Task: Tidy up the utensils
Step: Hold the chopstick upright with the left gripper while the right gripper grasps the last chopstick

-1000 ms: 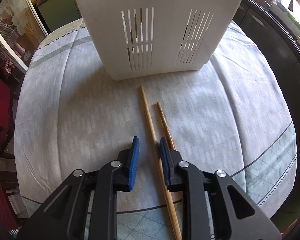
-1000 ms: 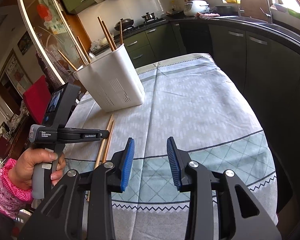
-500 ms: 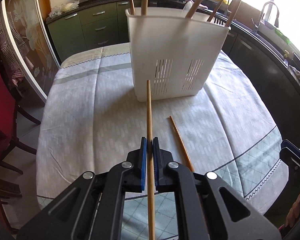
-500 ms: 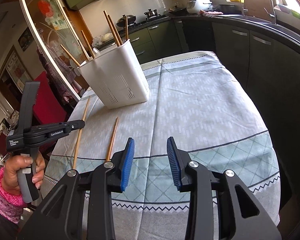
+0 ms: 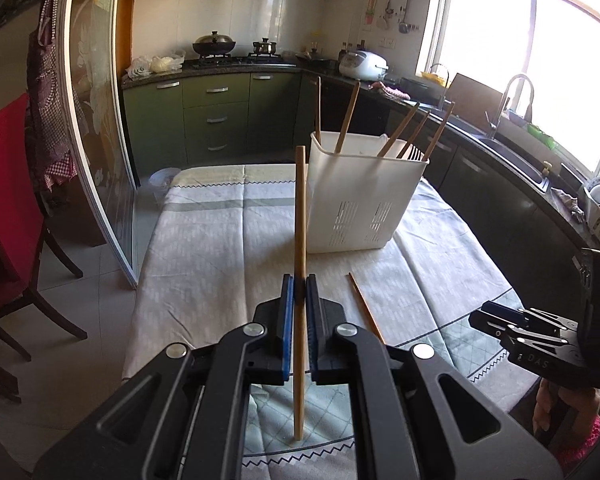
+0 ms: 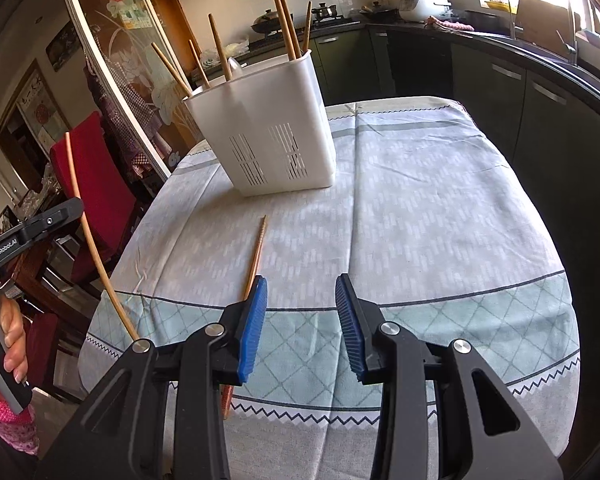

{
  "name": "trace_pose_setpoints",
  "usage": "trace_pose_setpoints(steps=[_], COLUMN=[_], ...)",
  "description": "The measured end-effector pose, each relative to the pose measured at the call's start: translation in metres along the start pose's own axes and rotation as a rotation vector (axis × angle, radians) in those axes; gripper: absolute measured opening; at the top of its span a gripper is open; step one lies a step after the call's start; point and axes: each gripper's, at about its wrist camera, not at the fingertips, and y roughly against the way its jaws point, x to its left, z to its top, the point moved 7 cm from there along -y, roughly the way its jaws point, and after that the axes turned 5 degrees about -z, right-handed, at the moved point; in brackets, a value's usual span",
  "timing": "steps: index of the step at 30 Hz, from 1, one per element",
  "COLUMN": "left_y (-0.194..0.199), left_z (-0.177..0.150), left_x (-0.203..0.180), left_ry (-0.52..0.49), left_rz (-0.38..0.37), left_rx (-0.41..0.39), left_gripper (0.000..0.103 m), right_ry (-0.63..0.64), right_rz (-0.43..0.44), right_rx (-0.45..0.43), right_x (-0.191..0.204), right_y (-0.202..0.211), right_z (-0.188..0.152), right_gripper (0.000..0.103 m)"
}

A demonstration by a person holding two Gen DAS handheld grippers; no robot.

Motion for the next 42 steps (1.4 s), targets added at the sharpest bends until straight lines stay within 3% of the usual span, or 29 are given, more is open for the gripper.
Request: trace_pose_setpoints(steps=[12,19,24,35,42], left_y=[0.029,0.033,0.033,0.031,0.029], left_z=[-0.012,-0.014,-0.013,-0.012,-0.013], left_x=[0.002,0.001,0.000,0.000,0.001], left_ry=[-0.036,-0.061,-0.065,-0.083,-0.086], left_rz=[0.001,0.002,-0.007,-0.010,-0.010], left_rx=[-0.077,-0.081,-0.078,-0.077,-0.071], left_gripper=[0.006,0.006,0.006,0.006,0.006], right_ry=[0.104,0.223,0.297,0.329,0.357], right_rz=[-0.012,0.008,-0.063,-0.133,-0.116], right_rx=[0.083,0.248,0.371,0.434,0.438], right_x=[0.028,0.064,0.081,0.083,0.094], right_y=[-0.034,-0.092,-0.138,-0.168,-0.168], right_z=[0.007,0.031,0.030,0.033,0.030], right_gripper=[0.036,0.036,0.033,0.030,0.009])
